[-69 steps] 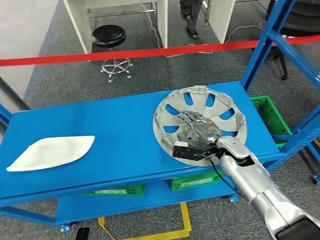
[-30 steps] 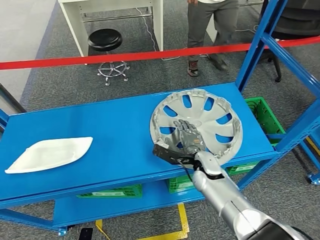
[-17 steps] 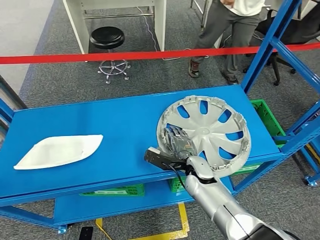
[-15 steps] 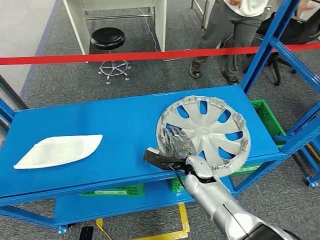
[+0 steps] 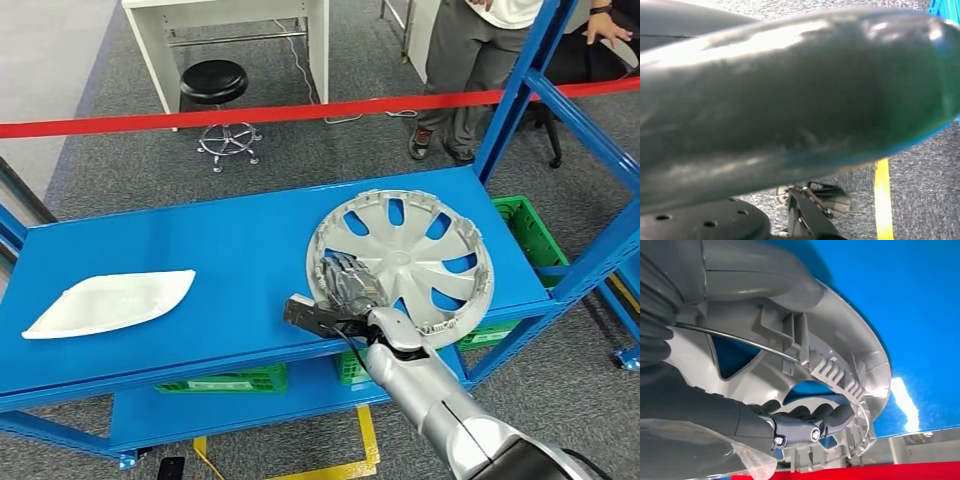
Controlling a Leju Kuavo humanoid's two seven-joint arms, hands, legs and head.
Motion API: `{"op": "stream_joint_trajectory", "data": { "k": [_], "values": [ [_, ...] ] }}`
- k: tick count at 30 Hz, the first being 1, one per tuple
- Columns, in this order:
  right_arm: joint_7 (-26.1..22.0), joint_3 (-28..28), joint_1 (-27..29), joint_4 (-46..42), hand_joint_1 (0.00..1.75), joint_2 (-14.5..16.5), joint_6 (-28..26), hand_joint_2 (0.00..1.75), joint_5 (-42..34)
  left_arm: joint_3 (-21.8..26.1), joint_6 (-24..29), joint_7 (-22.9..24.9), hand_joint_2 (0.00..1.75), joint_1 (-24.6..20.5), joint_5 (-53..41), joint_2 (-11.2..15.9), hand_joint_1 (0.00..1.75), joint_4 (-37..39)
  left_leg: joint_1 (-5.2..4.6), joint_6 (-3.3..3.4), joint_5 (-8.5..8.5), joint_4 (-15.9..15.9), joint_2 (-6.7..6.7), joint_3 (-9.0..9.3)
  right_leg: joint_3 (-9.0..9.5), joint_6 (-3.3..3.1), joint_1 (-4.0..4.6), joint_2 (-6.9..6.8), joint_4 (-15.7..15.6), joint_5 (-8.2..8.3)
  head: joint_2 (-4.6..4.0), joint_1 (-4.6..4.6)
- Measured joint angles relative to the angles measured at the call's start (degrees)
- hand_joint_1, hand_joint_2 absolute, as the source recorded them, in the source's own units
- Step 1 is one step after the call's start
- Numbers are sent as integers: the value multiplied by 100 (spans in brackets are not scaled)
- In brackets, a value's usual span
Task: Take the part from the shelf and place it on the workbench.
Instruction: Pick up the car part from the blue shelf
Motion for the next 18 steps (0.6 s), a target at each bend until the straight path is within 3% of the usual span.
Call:
{"op": "stream_joint_trajectory", "data": {
  "k": [2, 5, 6, 8, 10, 11, 12, 13, 16, 18],
  "values": [
    [5, -19, -16, 12, 0, 3, -3, 175, -16, 12, 1, 0, 0, -9, -3, 3, 0, 4, -1, 57, 101, -453, -10, 208, -28, 77, 14, 34, 27, -4, -1, -3],
    [10, -55, -24, 31, 0, 7, -12, 175, -38, 30, 2, 0, 0, -14, -8, 8, 0, 7, -30, 219, 99, -511, 1, 214, -55, 189, -1, 73, 11, 12, -1, -6],
    [9, -69, -25, 41, 0, 7, -14, 175, -40, 33, 2, 0, 0, -17, -9, 9, 0, 7, -30, 268, 116, -524, 13, 213, -99, 217, -9, 70, 79, -48, -1, 2],
    [2, -93, -27, 66, 0, 7, -14, 175, -40, 40, 2, 0, 0, -24, -10, 11, 0, 7, -28, 341, 149, -542, 40, 195, -351, 248, -16, 57, 571, -353, -1, 28],
    [-4, -107, -27, 88, 0, 7, -14, 175, -40, 45, 3, 1, 0, -20, -11, 14, 0, 7, -48, 376, 162, -540, 54, 165, -723, 259, -15, 52, 1363, -714, -1, 44],
    [-6, -113, -28, 95, 0, 7, -15, 175, -40, 46, 3, 1, 0, -14, -11, 16, 0, 7, -57, 382, 165, -539, 57, 156, -847, 259, -14, 52, 1636, -790, -1, 43],
    [-9, -118, -29, 99, 0, 7, -15, 175, -41, 49, 4, 3, 0, -11, -11, 20, 0, 7, -63, 384, 167, -537, 58, 154, -865, 253, -13, 52, 1690, -749, -1, 43],
    [-11, -122, -33, 103, 0, 7, -15, 175, -42, 50, 4, 4, 0, -9, -11, 24, 0, 7, -66, 384, 168, -536, 54, 157, -762, 237, -12, 52, 1505, -605, -1, 43],
    [-20, -127, -63, 104, 0, 9, -13, 175, -41, 53, 5, 7, 0, -16, -11, 28, 0, 7, -80, 348, 170, -527, 32, 161, -157, 163, 2, 50, 344, -132, 1, 42],
    [-31, -125, -76, 107, 0, 21, -8, 175, -40, 54, 6, 7, 0, -21, -15, 29, 0, 7, -90, 279, 184, -528, 21, 147, 7, 126, 26, 55, 30, -90, 0, 35]
  ]
}}
